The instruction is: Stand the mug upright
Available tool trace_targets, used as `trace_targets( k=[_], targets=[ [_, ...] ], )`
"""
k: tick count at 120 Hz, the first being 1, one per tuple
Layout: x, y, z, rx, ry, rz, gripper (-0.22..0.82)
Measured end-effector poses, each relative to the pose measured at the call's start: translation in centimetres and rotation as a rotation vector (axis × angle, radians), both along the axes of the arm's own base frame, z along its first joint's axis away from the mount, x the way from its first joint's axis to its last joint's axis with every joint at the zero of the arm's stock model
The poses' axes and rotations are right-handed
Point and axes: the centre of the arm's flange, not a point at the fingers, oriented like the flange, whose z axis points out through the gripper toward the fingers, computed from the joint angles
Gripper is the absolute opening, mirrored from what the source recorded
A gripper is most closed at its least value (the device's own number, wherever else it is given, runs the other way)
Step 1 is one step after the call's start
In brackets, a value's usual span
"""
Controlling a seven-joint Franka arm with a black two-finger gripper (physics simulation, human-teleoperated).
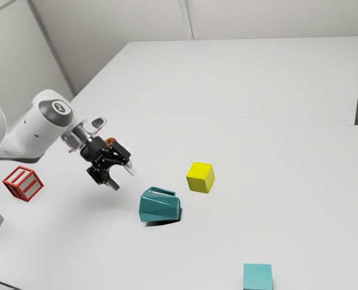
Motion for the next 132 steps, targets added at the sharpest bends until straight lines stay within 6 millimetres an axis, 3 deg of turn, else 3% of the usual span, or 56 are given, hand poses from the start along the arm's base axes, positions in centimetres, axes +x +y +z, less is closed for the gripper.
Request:
trace_targets(
  k=[17, 40, 67, 132],
  targets=[
    [0.1, -0.5, -1.7, -0.017, 0.031, 0.004, 0.59],
    [0.5, -3.3, -3.4, -0.063, 0.063, -0.013, 0.58],
    [0.2, -4.7, -5.1, -0.122, 0.099, 0.027, 0.53],
    [0.1, -6.1, -5.5, -0.16, 0.133, 0.08, 0.17]
  ],
)
